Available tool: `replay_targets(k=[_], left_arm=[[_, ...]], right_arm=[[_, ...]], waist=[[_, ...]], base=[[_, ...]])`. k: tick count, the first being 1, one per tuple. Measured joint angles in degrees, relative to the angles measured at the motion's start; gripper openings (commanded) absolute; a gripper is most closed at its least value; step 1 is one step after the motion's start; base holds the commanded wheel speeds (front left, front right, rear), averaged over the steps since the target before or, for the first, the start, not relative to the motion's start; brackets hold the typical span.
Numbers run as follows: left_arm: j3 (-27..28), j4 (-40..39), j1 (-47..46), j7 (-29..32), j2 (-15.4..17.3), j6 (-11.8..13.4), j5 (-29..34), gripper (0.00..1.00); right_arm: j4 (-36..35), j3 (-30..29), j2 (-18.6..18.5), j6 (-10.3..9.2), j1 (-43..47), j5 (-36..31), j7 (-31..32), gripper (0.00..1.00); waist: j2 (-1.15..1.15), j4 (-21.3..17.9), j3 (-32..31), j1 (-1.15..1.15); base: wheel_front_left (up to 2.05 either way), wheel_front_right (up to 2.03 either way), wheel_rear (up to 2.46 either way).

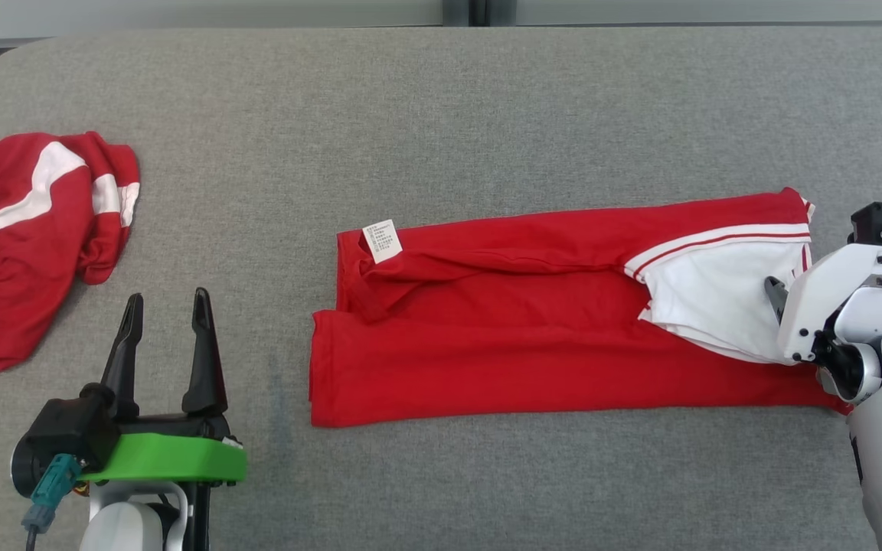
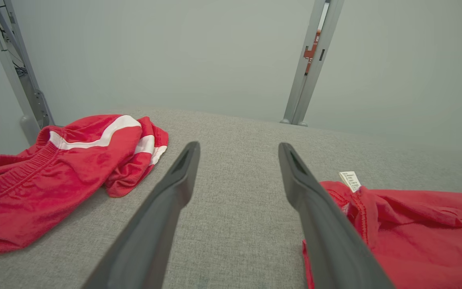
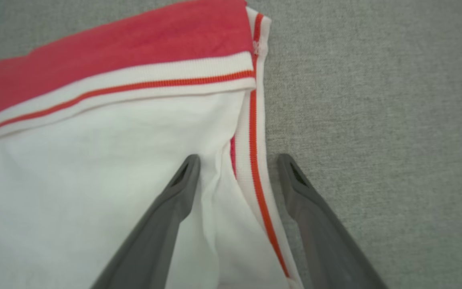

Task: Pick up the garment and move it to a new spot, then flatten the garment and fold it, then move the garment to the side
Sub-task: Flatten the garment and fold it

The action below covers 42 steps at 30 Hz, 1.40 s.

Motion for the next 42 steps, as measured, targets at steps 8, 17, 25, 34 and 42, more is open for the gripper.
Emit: replay_targets(k=[8,17,25,34,42], left_arm=[[-0.22,0.25,-0.43,0.00,-0.01,-0.01,-0.22,1.00],[0.36,0.24,0.04,0.00,-0.03,-0.01,-0.22,1.00],[0.31,0.04,1.13,0.00,-0.05,-0.01,-0.23,1.00],[-0.31,0.27,1.98,0.00,-0.07,0.00,-0.52,1.00],[-0.86,0.43,2.94,0.00,-0.07,0.30,-1.75,1.00]], right_arm=[[2.58,0.88,-0.81,-0.01,-0.88,0.90,1.45,0.00],[0.18,-3.49,-3.18,0.03,1.48,-0.45,-0.98,0.00],[-5.27,-11.52,-3.76,0.02,3.24,-7.27,-2.75,0.00],[-12.79,-8.89,-1.69,0.01,5.38,-11.72,-2.35,0.00],[-19.80,6.66,1.74,0.00,7.71,-7.84,1.76,0.00]], waist=[[0.00,0.60,0.29,0.00],[0.00,-0.02,-1.53,0.00],[0.00,-1.99,-3.36,0.00],[0.00,-3.38,-5.68,0.00],[0.00,-3.16,-6.94,0.00]], base=[[0.00,0.00,0.00],[0.00,0.00,0.00],[0.00,0.00,0.00],[0.00,0.00,0.00],[0.00,0.00,0.00]])
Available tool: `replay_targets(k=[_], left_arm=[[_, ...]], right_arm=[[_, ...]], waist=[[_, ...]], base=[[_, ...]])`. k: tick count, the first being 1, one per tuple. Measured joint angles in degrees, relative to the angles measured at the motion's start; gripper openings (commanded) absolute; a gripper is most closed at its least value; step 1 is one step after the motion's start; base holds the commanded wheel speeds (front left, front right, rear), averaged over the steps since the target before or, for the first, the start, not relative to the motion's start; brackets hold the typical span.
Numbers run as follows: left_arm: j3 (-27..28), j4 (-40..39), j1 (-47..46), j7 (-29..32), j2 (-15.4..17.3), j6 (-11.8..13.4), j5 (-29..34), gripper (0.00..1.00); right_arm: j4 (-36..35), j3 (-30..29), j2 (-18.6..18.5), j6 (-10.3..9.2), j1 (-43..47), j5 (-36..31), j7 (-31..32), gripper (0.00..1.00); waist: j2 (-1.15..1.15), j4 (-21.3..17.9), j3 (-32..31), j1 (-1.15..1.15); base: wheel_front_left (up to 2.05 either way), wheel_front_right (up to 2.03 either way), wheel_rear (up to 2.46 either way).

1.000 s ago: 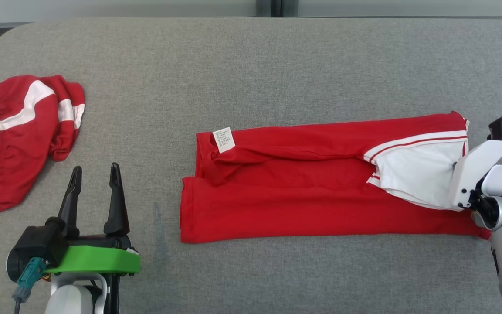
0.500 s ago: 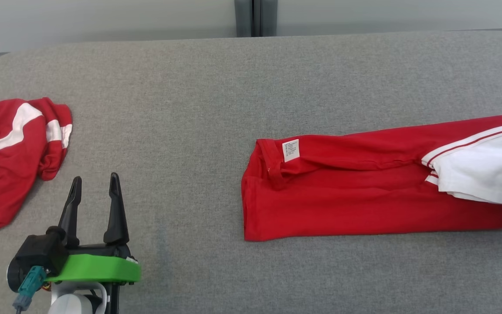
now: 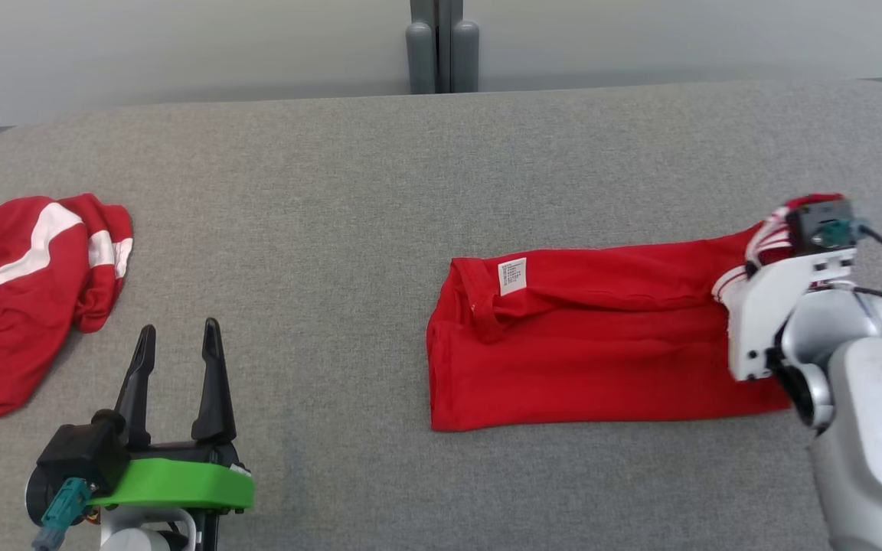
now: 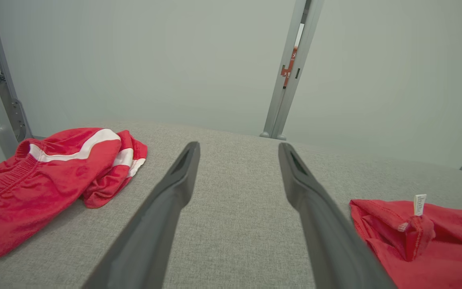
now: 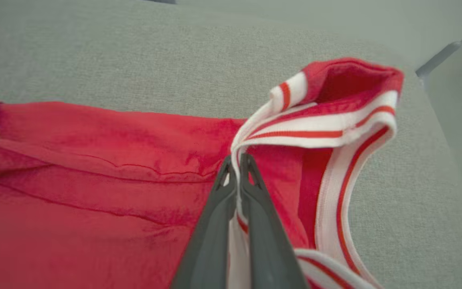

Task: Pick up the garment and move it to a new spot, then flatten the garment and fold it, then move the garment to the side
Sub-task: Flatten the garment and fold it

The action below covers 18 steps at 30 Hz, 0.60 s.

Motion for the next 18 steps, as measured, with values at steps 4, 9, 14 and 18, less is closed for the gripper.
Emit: replay_targets(k=[4,9,14,18], left_arm=[[-0.23,0.25,0.10,0.00,0.00,0.01,-0.11,1.00],[-1.19,0.24,0.09,0.00,0.00,0.48,-0.64,1.00],[-2.10,0.27,0.07,0.00,-0.01,0.54,-1.13,1.00],[-2.24,0.69,-0.04,0.00,-0.01,0.64,-1.36,1.00]], right_arm=[[-0.11,8.55,1.62,0.01,-0.38,2.43,0.87,0.00],[2.72,15.08,3.05,0.01,-2.77,4.99,1.10,0.00],[7.42,20.17,4.97,0.01,-5.56,7.83,0.79,0.00],[10.93,22.42,6.48,0.00,-8.14,9.38,-0.87,0.00]], waist=[[0.00,0.61,-0.10,0.00],[0.00,1.98,-0.12,0.00],[0.00,3.64,0.20,0.00],[0.00,4.78,0.70,0.00]], base=[[0.00,0.00,0.00],[0.00,0.00,0.00],[0.00,0.00,0.00],[0.00,0.00,0.00]])
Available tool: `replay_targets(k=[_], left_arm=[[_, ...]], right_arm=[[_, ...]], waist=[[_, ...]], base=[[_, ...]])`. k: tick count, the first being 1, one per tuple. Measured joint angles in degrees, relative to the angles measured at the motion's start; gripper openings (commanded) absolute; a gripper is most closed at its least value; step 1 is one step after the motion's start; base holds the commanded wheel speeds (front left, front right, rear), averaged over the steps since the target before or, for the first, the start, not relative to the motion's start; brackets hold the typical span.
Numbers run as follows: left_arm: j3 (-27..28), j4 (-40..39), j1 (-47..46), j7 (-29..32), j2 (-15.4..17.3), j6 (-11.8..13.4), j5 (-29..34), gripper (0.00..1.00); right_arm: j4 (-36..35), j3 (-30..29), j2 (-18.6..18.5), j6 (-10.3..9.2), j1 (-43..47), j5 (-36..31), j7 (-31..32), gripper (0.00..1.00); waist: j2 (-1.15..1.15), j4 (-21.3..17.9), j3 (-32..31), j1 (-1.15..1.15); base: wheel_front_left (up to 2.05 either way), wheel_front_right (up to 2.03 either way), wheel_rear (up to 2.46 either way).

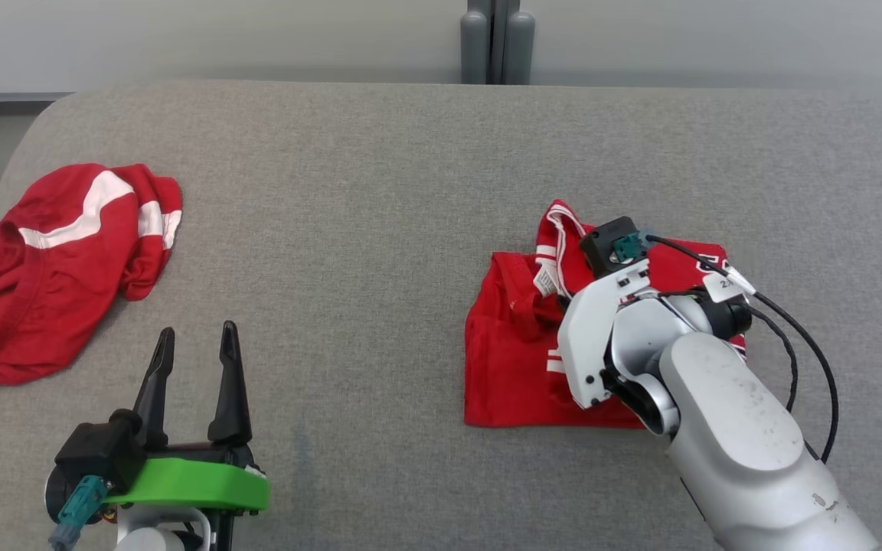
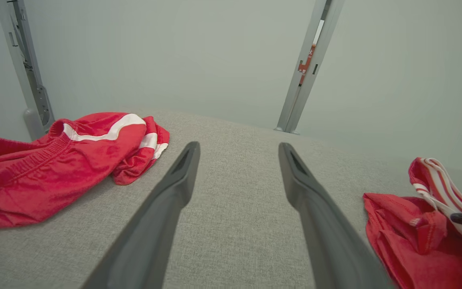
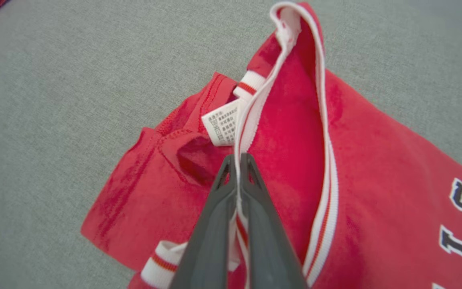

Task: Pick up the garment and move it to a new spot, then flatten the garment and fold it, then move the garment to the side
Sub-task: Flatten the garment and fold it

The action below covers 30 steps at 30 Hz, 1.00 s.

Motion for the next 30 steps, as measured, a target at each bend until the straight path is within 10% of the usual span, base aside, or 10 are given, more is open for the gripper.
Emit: replay_targets(k=[18,19,20,30], left_arm=[[-1.99,0.71,-1.45,0.00,0.00,-0.15,-0.77,1.00],[-1.99,0.76,-1.46,0.00,0.00,-0.15,-0.79,1.00],[-1.98,0.81,-1.46,0.00,0.00,-0.15,-0.83,1.00],[-1.12,0.94,-0.57,0.00,0.00,-0.14,-0.59,1.00]], right_arm=[[11.46,7.01,1.27,-0.01,-5.79,9.18,-6.13,0.00],[12.10,7.16,1.29,-0.01,-5.97,9.58,-6.60,0.07],[12.56,7.26,1.27,-0.01,-6.22,9.84,-7.08,0.94],[9.29,6.44,1.36,-0.01,-6.50,18.92,-15.55,1.00]], waist=[[0.00,4.10,2.03,0.00],[0.00,4.25,2.09,0.00],[0.00,4.36,2.12,0.00],[0.00,3.34,0.35,0.00]], base=[[0.00,0.00,0.00],[0.00,0.00,0.00],[0.00,0.00,0.00],[0.00,0.00,0.00]])
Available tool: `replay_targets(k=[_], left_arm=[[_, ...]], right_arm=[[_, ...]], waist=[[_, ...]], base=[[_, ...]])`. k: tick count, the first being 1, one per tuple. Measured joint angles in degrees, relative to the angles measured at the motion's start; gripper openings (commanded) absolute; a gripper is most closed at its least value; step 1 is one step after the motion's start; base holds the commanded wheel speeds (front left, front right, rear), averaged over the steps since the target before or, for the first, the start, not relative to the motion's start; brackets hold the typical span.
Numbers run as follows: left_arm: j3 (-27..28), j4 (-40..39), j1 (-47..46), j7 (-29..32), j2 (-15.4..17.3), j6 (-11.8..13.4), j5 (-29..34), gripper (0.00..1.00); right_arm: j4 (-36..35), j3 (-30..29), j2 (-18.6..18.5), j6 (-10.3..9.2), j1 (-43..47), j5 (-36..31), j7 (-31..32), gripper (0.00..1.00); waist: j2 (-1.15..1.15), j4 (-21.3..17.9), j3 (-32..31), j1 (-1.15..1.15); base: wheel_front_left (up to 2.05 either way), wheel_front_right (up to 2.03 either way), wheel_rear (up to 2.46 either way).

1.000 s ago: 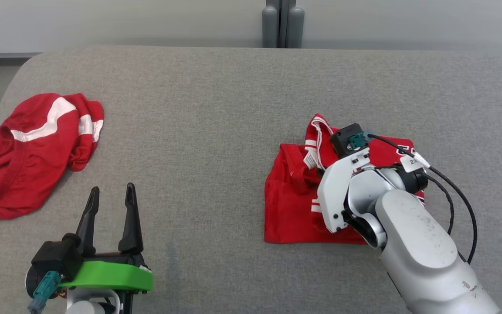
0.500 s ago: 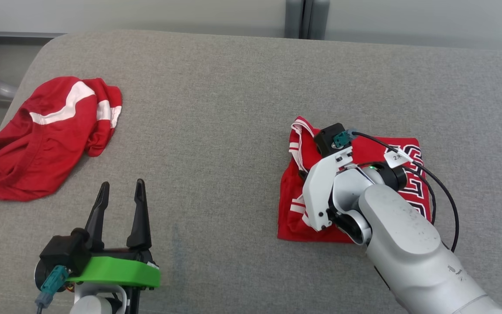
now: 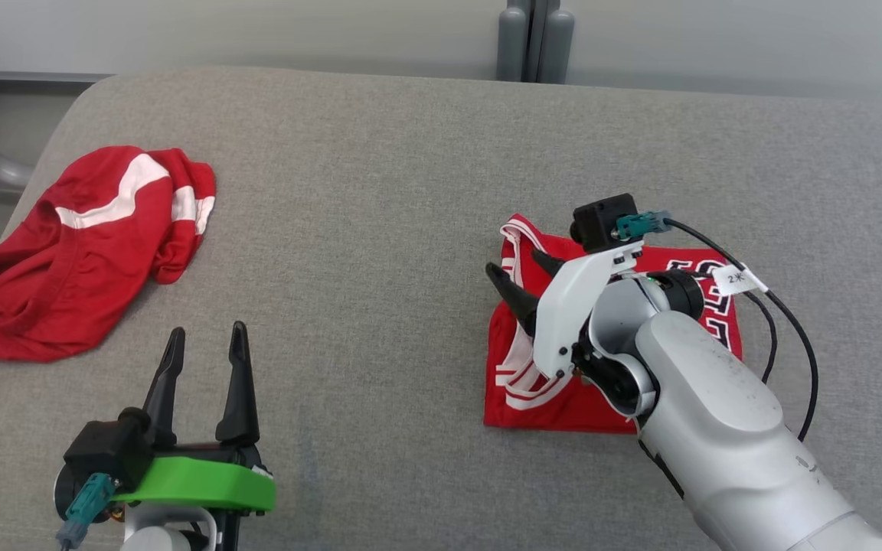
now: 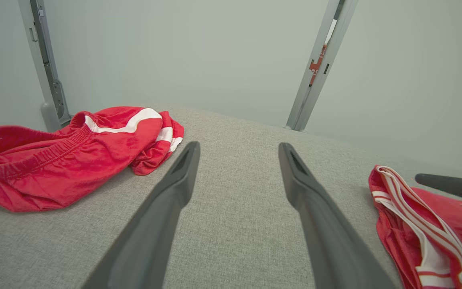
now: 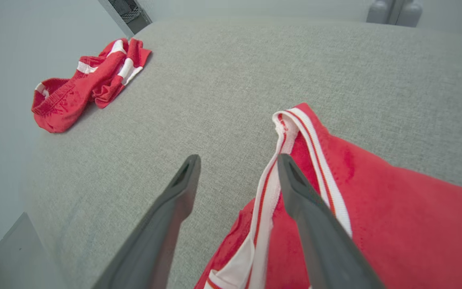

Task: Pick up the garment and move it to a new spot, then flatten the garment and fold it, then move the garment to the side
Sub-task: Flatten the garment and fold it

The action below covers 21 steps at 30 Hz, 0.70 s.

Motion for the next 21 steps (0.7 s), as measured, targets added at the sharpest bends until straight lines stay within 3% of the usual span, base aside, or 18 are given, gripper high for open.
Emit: replay_targets(k=[4,9,21], left_arm=[[1.07,-0.23,0.73,0.00,0.01,0.04,0.45,1.00],[3.05,-0.64,2.10,0.00,-0.01,0.49,1.01,1.00],[4.97,-0.55,4.15,0.00,-0.01,0.73,1.99,1.00]], right_arm=[[-3.88,-2.54,-0.54,-0.01,1.47,-1.13,-4.56,1.00],[-11.18,-6.60,-6.43,-0.02,7.62,-7.76,-13.57,1.00],[-17.02,-14.13,-9.87,-0.02,20.40,-13.48,-25.12,1.00]], waist=[[0.00,-1.35,-1.13,0.00],[0.00,-4.22,-2.88,0.00],[0.00,-11.01,-7.09,0.00]], base=[[0.00,0.00,0.00],[0.00,0.00,0.00],[0.00,0.00,0.00]])
